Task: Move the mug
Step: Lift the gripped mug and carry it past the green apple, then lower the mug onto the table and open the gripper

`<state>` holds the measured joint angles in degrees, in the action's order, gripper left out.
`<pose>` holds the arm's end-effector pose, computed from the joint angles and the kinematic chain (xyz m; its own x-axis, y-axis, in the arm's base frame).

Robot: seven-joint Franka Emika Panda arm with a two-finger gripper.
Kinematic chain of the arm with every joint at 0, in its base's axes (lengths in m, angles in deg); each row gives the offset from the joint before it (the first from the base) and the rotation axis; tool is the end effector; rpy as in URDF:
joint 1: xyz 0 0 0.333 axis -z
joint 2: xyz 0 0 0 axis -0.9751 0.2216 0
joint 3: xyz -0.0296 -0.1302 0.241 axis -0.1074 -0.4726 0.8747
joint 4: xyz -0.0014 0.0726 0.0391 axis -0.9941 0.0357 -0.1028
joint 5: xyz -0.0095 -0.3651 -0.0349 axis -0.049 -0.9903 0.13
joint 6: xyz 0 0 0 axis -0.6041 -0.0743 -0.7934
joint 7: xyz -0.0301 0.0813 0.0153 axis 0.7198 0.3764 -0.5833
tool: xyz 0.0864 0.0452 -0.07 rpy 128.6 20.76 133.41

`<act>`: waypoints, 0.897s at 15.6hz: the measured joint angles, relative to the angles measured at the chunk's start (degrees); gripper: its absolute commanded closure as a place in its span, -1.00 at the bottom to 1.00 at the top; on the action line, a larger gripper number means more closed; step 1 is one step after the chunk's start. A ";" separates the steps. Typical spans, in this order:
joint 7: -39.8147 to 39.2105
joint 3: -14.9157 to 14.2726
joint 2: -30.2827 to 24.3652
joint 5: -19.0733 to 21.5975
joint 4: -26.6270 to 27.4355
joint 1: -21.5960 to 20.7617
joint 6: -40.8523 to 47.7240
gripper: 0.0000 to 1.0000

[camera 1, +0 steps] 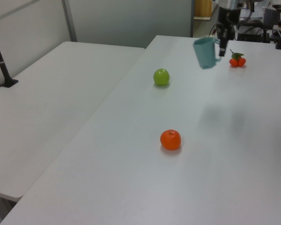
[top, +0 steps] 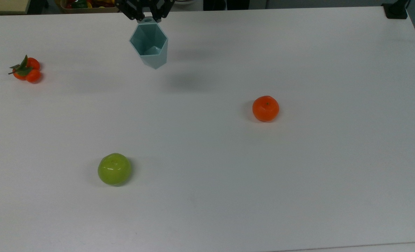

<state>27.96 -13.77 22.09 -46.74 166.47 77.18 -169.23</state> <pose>0.5087 -0.0132 0.4845 0.9875 0.1500 0.0475 0.1503 -0.9886 -0.0025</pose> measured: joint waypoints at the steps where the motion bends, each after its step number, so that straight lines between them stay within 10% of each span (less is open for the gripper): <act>1: -1.56 -0.73 -1.13 0.00 2.11 0.01 0.05 0.84; 14: -6.01 -3.57 -2.95 -0.01 23.70 2.33 -20.02 0.82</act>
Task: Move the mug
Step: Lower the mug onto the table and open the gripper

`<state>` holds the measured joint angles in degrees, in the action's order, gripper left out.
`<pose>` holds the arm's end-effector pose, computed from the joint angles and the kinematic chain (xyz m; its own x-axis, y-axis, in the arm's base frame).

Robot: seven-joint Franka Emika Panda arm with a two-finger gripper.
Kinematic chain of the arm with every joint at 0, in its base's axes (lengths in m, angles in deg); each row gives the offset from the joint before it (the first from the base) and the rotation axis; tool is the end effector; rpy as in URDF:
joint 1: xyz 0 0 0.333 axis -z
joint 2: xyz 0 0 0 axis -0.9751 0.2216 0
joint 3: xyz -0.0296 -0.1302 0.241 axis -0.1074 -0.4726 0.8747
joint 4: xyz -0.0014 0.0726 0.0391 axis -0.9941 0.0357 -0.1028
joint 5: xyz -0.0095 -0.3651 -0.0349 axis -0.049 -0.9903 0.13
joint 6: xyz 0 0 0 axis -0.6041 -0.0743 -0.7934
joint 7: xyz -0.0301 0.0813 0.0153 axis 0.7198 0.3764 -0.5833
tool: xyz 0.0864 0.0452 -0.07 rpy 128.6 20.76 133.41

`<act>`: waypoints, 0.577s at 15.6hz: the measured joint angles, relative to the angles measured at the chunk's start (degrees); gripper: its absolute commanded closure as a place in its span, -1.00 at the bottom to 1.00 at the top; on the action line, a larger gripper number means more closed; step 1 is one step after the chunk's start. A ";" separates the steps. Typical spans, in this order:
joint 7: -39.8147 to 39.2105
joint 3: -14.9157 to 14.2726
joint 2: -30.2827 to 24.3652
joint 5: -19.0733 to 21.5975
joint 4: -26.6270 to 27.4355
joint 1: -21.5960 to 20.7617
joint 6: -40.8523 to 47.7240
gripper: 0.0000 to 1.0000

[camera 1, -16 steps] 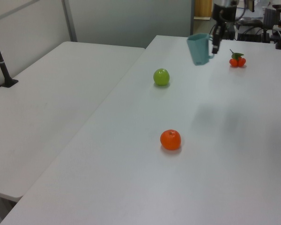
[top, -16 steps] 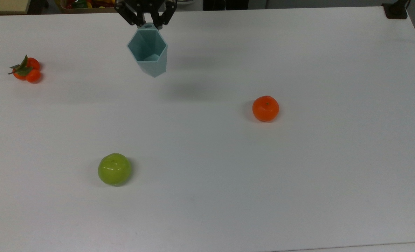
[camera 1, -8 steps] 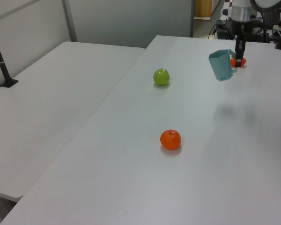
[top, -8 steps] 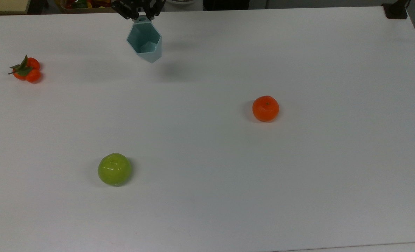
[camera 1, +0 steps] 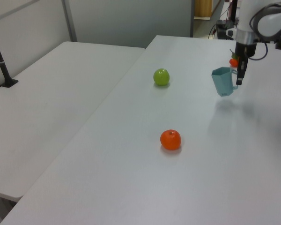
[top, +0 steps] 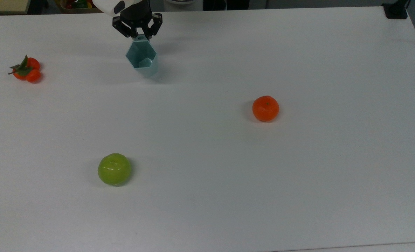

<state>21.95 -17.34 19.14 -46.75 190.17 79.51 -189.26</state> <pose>0.4594 -0.0592 0.3564 0.9879 0.1503 0.0378 0.1509 -0.9885 -0.0114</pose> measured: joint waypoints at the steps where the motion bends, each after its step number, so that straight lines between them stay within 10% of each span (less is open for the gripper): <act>1: -0.02 0.00 0.07 0.00 1.39 0.08 -2.07 0.82; 9: -0.05 0.00 0.58 0.00 5.08 0.12 -7.64 0.60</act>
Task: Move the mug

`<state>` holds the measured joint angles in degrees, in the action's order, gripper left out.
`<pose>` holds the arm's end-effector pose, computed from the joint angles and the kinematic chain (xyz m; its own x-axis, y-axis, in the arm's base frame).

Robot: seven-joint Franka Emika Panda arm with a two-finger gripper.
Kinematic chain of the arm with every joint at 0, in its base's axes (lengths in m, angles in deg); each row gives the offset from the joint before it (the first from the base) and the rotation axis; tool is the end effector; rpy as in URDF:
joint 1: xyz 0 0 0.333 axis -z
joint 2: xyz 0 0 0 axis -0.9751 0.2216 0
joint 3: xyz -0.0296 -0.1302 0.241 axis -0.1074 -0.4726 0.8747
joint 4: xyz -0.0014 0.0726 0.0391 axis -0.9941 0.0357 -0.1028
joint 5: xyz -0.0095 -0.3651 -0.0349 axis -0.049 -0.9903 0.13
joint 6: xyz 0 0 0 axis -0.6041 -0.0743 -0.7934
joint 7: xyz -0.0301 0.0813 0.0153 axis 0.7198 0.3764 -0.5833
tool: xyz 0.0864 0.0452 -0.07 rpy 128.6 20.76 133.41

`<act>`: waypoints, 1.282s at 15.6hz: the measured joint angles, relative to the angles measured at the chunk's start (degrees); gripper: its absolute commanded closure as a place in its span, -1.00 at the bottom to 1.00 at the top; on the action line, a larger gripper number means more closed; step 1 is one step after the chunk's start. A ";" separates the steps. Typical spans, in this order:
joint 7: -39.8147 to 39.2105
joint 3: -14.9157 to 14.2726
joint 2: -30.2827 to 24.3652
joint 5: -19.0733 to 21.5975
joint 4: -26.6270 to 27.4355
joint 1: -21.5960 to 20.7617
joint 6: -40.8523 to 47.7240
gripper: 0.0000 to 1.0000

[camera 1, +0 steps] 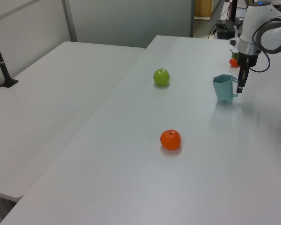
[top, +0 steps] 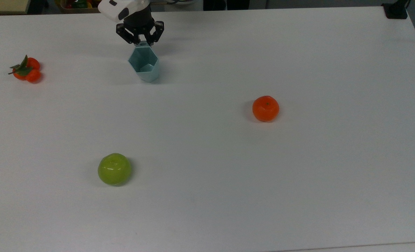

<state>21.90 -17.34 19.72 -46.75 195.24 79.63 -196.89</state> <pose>0.4504 -0.0588 0.3268 0.9865 0.1480 0.0705 0.1484 -0.9889 -0.0004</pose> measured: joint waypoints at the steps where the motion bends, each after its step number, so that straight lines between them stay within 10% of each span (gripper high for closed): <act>1: 0.00 0.00 0.00 0.00 0.01 0.00 0.00 0.42; 12: 0.11 0.00 0.51 0.00 -0.16 0.01 1.83 -0.93; 20: 0.80 0.63 -0.44 0.24 -18.14 -0.44 23.21 -1.00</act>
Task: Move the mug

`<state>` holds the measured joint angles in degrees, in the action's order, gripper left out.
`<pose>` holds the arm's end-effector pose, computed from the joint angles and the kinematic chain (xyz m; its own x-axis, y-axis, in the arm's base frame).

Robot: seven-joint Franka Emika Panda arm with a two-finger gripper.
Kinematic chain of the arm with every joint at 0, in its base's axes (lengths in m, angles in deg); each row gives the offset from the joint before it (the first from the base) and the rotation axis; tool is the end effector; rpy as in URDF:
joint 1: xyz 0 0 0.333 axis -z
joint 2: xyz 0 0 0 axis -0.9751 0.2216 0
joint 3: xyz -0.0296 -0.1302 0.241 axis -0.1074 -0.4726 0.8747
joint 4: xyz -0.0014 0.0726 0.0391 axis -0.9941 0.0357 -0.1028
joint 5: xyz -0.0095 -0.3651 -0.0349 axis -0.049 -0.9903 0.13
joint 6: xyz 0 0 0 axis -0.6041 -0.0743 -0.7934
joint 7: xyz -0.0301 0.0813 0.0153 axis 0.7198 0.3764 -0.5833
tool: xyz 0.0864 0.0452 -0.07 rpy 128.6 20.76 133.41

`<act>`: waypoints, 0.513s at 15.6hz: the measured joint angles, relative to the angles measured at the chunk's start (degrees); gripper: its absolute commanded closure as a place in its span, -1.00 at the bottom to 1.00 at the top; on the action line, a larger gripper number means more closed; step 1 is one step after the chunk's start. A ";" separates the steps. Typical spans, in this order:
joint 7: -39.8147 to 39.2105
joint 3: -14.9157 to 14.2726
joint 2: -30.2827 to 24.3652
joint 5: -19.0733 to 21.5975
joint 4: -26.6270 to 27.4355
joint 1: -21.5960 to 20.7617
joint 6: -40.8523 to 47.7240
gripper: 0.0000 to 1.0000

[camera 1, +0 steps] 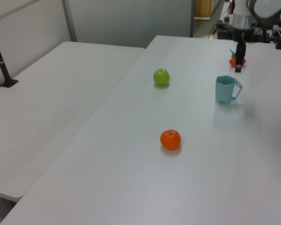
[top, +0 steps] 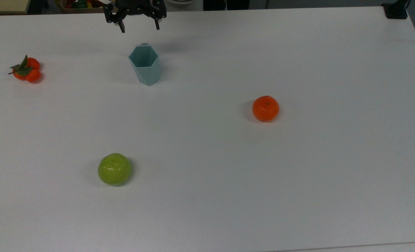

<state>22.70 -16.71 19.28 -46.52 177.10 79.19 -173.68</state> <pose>0.4793 -0.0542 0.4313 0.9880 0.1545 -0.0061 0.1542 -0.9877 -0.0267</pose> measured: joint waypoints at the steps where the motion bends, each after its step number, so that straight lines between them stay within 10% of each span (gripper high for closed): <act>1: 0.70 0.05 -0.04 0.14 -2.71 -0.01 2.51 -1.00; 8: 17.95 6.17 -0.10 1.41 -17.32 -0.13 14.44 -1.00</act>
<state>40.64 -10.54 19.18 -45.10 159.79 79.06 -159.24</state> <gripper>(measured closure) 0.000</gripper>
